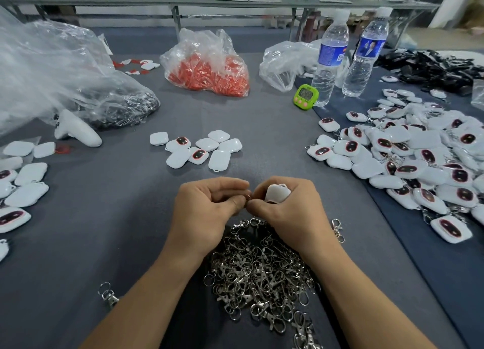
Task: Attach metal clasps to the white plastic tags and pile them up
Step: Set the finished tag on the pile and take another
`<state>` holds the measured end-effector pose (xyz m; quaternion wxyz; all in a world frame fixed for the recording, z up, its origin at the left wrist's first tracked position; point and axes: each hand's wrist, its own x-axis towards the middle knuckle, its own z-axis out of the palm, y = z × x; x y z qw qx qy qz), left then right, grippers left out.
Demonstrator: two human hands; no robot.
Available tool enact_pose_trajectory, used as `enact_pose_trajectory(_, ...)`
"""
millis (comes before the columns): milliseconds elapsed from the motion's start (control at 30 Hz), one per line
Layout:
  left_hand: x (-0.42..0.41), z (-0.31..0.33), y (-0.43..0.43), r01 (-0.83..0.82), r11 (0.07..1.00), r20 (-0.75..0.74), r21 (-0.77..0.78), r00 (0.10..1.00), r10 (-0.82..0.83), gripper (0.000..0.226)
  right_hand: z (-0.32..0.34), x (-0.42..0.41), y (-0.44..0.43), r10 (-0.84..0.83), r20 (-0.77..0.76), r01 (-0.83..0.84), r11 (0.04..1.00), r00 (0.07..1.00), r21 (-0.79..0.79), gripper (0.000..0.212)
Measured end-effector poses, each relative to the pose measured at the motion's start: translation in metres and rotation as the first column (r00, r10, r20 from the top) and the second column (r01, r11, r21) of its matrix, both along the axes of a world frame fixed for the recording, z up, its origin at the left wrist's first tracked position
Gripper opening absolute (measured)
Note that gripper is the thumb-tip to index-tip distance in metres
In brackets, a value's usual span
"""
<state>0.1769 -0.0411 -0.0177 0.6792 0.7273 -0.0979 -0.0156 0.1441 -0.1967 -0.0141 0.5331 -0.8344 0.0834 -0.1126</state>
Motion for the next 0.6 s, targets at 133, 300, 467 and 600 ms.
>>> enact_pose_trajectory(133, -0.0019, -0.0012, 0.0018, -0.049, 0.996, 0.073, 0.074, 0.996, 0.043, 0.035, 0.0000, -0.0001, 0.0007, 0.009, 0.024, -0.009, 1.000, 1.000, -0.001, 0.015)
enact_pose_trajectory(300, -0.0083, 0.0011, 0.0018, -0.086, 0.978, 0.225, 0.190, 0.974, 0.042, 0.036, -0.0003, -0.0012, 0.0038, -0.007, 0.033, 0.006, 1.000, 0.999, 0.019, 0.021)
enact_pose_trajectory(467, -0.0059, 0.0006, 0.0002, -0.065, 0.976, 0.120, 0.208, 0.992, 0.041, 0.021, 0.0008, 0.0023, 0.0032, -0.015, 0.039, 0.005, 0.972, 0.999, 0.237, 0.018)
enact_pose_trajectory(600, -0.0041, 0.0023, 0.0010, -0.092, 0.980, 0.137, 0.179, 0.988, 0.068, 0.023, -0.0021, 0.0025, 0.0017, -0.002, 0.017, -0.002, 0.966, 1.000, 0.257, 0.015)
